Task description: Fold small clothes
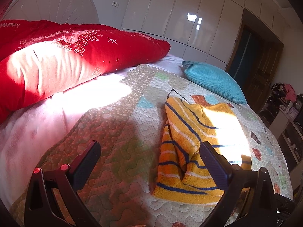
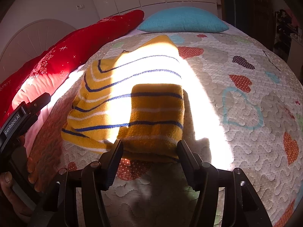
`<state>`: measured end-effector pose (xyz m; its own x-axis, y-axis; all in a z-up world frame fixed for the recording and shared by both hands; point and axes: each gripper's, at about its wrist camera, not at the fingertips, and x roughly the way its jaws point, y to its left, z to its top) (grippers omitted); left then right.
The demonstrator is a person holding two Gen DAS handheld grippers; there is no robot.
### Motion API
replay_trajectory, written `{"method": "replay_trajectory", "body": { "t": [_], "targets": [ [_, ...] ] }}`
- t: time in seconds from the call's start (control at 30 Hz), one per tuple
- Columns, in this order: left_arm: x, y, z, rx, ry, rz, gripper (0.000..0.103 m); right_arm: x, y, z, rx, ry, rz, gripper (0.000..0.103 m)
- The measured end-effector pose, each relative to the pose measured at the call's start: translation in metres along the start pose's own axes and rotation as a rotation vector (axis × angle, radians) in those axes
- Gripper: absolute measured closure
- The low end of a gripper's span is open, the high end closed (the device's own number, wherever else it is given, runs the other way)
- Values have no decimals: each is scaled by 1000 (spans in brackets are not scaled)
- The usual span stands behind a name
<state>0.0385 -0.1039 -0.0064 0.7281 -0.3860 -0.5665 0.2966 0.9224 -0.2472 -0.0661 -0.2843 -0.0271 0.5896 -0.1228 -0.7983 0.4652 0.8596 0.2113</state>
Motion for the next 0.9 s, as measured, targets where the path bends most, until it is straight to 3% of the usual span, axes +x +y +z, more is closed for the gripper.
{"method": "replay_trajectory", "body": {
  "t": [0.9],
  "targets": [
    [12,-7,-6,26,79,-72,0,3,2,-5,-25,3,-36,36]
  ]
}}
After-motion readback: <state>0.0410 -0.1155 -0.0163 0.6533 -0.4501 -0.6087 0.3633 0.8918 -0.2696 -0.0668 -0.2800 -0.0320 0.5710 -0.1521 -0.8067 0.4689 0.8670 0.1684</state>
